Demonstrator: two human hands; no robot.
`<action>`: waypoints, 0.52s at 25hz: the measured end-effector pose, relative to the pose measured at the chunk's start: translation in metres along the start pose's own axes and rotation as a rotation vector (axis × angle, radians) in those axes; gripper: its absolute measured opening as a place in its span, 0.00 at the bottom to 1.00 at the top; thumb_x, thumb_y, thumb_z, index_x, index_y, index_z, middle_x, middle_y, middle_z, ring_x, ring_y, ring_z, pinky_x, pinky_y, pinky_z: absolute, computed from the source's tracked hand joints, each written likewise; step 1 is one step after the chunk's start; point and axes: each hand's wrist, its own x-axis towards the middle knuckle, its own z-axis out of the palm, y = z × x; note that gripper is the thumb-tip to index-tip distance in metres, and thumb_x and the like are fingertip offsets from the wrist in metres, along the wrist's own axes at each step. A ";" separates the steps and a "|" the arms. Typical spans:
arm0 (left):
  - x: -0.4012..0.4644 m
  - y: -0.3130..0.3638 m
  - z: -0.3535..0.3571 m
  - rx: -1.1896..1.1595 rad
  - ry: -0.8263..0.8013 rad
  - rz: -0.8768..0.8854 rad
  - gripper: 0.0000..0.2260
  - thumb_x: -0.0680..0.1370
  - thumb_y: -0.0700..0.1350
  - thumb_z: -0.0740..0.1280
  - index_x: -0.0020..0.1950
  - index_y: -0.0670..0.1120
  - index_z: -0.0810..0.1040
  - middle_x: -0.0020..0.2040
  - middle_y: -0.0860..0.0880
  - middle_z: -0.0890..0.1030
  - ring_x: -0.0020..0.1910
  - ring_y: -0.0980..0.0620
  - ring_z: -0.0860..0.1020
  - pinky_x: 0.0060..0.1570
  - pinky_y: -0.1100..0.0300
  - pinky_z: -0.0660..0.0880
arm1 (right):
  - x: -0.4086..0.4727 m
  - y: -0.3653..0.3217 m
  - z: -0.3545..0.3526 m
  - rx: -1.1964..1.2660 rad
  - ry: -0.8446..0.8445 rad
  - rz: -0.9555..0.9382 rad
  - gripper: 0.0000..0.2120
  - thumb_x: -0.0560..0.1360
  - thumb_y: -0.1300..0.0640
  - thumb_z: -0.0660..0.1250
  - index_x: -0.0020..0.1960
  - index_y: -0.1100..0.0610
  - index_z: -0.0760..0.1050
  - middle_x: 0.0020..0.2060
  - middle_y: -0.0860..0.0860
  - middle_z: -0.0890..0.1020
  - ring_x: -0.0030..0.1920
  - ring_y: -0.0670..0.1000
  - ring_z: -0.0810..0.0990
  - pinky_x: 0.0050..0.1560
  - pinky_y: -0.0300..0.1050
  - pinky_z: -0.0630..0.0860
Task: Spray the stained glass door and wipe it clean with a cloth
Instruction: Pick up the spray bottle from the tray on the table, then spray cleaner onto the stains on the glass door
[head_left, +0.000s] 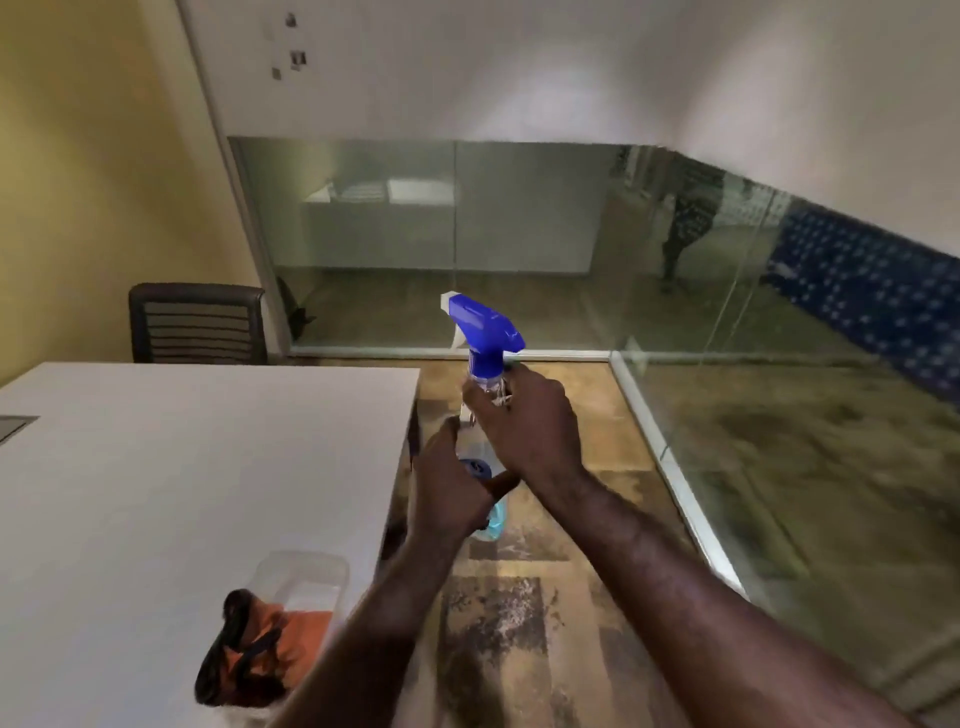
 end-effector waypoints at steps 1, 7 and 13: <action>0.001 0.016 0.018 -0.036 -0.051 0.034 0.35 0.62 0.52 0.82 0.65 0.46 0.76 0.48 0.54 0.84 0.44 0.62 0.82 0.47 0.67 0.79 | 0.003 0.008 -0.025 0.004 0.029 0.026 0.12 0.72 0.41 0.67 0.39 0.48 0.73 0.31 0.43 0.79 0.32 0.41 0.76 0.31 0.40 0.67; -0.020 0.115 0.144 -0.171 -0.420 0.186 0.38 0.60 0.50 0.85 0.67 0.47 0.75 0.54 0.58 0.79 0.48 0.67 0.79 0.43 0.68 0.76 | -0.003 0.075 -0.177 0.120 0.198 0.187 0.10 0.71 0.45 0.71 0.43 0.51 0.75 0.33 0.43 0.78 0.31 0.38 0.74 0.32 0.33 0.68; -0.090 0.206 0.263 -0.176 -0.752 0.352 0.30 0.59 0.50 0.85 0.57 0.50 0.78 0.48 0.56 0.83 0.41 0.68 0.79 0.41 0.70 0.76 | -0.051 0.139 -0.319 0.237 0.431 0.273 0.10 0.70 0.50 0.74 0.44 0.55 0.77 0.33 0.54 0.81 0.35 0.52 0.79 0.42 0.59 0.80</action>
